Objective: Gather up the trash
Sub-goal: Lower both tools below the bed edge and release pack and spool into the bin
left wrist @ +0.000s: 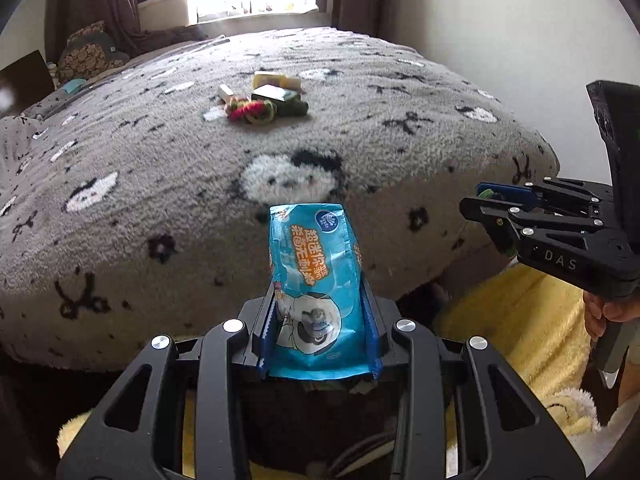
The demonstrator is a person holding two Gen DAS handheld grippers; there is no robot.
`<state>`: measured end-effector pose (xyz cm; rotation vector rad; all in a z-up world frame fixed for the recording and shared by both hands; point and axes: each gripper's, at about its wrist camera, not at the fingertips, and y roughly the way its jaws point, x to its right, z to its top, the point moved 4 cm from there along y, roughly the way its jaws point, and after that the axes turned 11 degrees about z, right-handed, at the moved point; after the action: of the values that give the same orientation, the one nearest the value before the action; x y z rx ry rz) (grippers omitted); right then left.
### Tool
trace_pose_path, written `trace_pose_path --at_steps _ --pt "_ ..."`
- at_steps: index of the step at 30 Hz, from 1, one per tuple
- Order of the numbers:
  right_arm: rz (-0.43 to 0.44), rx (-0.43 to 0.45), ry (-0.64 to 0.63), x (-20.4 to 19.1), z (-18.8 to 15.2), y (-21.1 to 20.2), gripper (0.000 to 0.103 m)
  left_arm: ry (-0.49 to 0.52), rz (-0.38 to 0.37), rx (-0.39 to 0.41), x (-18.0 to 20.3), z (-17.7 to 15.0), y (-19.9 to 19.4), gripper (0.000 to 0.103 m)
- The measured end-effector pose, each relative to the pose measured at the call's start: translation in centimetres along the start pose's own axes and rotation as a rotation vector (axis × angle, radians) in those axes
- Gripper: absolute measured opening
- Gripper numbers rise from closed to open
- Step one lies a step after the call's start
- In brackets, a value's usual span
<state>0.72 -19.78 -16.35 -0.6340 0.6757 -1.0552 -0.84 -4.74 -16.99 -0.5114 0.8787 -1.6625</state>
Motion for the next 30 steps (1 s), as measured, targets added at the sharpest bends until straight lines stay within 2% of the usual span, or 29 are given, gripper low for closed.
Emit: trace_pose_path --at_steps 5,12,23,30 --pt "0.035 -0.069 0.043 -0.3 -2.6 1.9 0.029 -0.003 -0.037 -0.110 0.8 -3.8 2.5 0.033" --pt "0.063 -0.165 0.082 -0.6 -5.2 4.9 0.029 0.003 -0.034 -0.224 0.9 -7.3 6.1 0.033" --pt "0.103 -0.271 0.160 0.3 -7.8 8.6 0.029 0.016 -0.046 -0.342 1.1 -9.7 10.7 0.033" --pt "0.134 -0.318 0.172 0.3 -8.1 10.8 0.029 0.001 -0.070 -0.377 0.8 -10.3 12.2 0.034"
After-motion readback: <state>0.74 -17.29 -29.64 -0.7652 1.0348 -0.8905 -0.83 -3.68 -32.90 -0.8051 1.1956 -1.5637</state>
